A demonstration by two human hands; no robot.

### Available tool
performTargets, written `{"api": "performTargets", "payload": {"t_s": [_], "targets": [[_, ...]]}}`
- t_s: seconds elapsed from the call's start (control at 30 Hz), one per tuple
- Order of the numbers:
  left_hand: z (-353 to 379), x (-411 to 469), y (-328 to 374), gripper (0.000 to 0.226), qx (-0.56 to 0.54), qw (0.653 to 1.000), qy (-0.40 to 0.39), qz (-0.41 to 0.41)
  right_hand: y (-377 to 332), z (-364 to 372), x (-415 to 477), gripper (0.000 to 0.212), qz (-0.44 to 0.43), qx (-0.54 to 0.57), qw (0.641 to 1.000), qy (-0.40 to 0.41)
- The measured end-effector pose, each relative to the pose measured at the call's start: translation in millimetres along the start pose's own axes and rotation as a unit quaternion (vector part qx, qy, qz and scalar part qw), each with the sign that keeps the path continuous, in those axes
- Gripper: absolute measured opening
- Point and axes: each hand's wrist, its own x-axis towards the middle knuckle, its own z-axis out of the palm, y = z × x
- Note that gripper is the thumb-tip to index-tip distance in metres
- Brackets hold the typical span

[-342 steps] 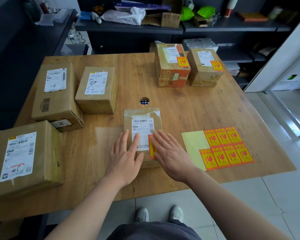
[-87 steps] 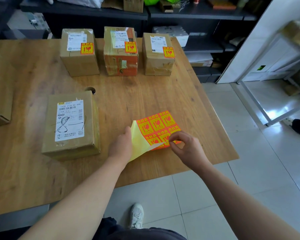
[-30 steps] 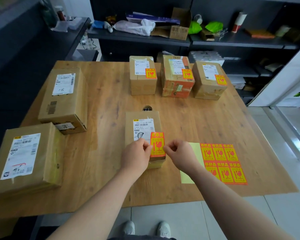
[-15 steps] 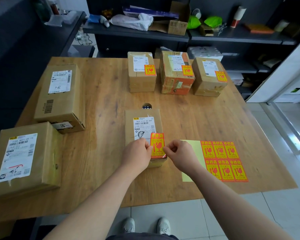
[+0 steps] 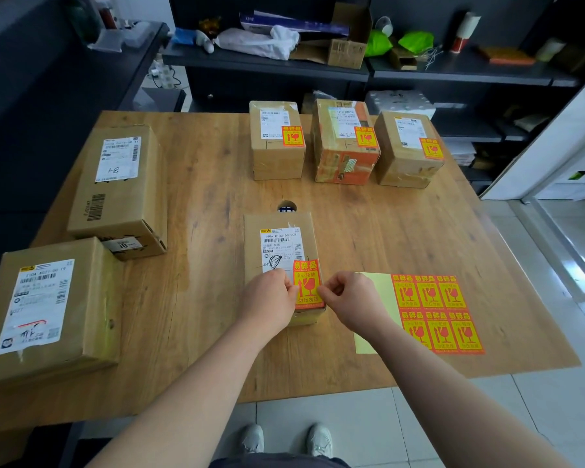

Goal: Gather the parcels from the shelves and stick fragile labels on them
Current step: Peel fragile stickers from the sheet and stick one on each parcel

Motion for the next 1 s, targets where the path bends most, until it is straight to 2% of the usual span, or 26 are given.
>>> {"api": "performTargets", "payload": {"t_s": [0.57,0.67,0.73,0.87,1.0], "targets": [[-1.4,1.3,1.6,0.019,-0.023,1.0,0.01,-0.008,-6.6,-1.5,1.8,0.016,0.01,-0.042,0.999,0.013],[1.1,0.6,-2.5,0.022,-0.034,0.999,0.029,0.018,-5.7,-6.3,2.1,0.019,0.007,-0.049,0.999,0.022],[3.9,-2.1,-6.4,0.019,-0.012,0.997,0.031,0.066,-4.3,-6.5,0.7,0.018,-0.025,-0.075,0.997,0.025],[9.3,-6.9,-13.7,0.047,0.08,0.983,0.062,0.151,-1.9,-3.0,-2.8,0.034,-0.167,-0.15,0.974,0.034],[10.7,-6.6,-20.8,0.04,0.129,0.974,0.065,0.175,4.0,-7.1,0.2,0.038,-0.268,-0.267,0.926,0.008]]}}
